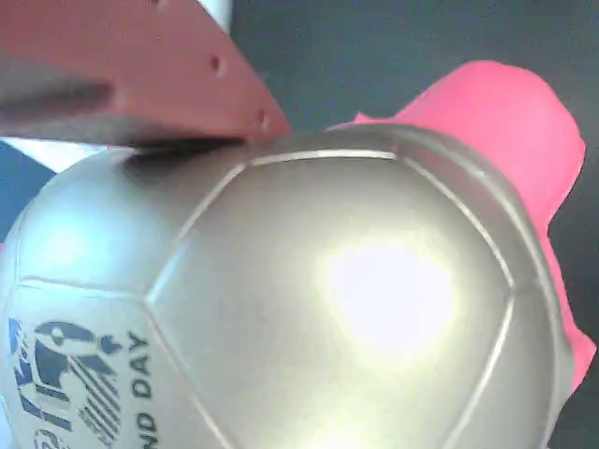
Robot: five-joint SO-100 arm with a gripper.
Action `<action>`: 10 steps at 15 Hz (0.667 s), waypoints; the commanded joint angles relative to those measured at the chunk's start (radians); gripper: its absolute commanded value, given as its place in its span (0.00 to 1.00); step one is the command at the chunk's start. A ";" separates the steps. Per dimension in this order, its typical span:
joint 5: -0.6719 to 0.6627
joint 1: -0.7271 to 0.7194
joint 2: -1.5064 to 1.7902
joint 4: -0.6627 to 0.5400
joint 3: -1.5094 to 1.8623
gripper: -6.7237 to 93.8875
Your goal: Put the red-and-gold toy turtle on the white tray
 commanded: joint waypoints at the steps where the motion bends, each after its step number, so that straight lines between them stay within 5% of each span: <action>1: 0.041 0.169 0.132 -0.009 0.032 0.07; 10: 0.298 0.422 -0.126 0.015 -0.141 0.07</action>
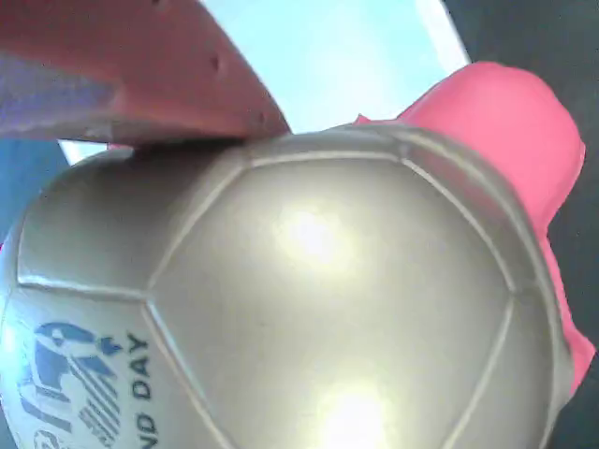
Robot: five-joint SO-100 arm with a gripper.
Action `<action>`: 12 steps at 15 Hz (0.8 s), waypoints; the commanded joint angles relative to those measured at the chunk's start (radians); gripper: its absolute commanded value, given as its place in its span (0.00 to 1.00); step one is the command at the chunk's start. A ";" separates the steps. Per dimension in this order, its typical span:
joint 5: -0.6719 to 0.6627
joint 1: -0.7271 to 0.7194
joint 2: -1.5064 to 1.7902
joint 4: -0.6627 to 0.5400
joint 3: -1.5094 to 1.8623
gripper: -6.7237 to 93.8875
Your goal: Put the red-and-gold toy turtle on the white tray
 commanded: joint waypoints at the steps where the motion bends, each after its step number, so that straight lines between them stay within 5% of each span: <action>1: 0.034 0.029 -0.078 0.051 -0.186 0.07; 12: 0.071 0.137 -0.397 0.040 -0.336 0.07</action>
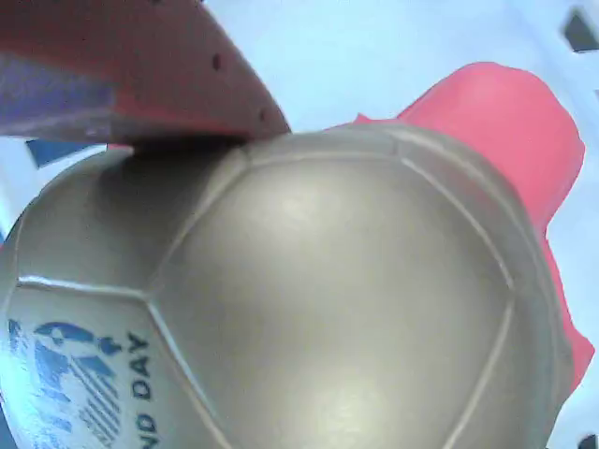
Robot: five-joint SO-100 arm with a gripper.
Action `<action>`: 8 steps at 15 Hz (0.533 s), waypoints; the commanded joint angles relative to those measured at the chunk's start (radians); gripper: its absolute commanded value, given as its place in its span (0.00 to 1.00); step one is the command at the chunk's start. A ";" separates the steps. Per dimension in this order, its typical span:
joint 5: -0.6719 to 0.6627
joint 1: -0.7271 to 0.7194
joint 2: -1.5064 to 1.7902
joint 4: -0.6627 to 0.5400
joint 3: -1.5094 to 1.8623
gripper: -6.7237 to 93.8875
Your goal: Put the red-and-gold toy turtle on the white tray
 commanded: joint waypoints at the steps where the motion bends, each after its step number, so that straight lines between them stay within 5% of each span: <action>1: 0.006 0.023 0.017 0.002 -0.074 0.07; 8: 0.017 0.037 -0.034 -0.021 -0.098 0.07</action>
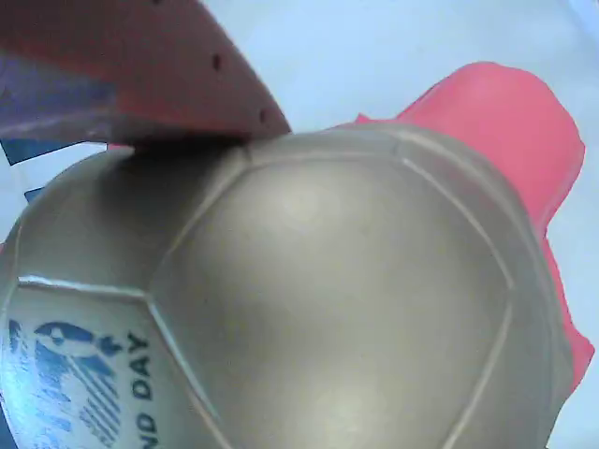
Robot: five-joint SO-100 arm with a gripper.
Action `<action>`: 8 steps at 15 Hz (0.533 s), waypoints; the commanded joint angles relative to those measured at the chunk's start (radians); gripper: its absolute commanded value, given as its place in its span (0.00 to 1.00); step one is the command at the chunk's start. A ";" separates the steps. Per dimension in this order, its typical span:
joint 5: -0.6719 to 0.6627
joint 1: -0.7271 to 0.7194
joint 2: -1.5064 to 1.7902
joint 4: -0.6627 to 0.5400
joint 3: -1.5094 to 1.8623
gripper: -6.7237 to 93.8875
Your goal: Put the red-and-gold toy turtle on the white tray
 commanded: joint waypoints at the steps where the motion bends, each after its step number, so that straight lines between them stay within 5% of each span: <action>1: 0.020 0.011 0.054 -0.003 -0.055 0.20; 2: 0.026 0.012 0.054 -0.005 -0.054 0.48; 4: 0.028 0.014 0.054 -0.006 -0.051 0.70; 8: 0.026 0.014 0.058 -0.006 -0.044 0.77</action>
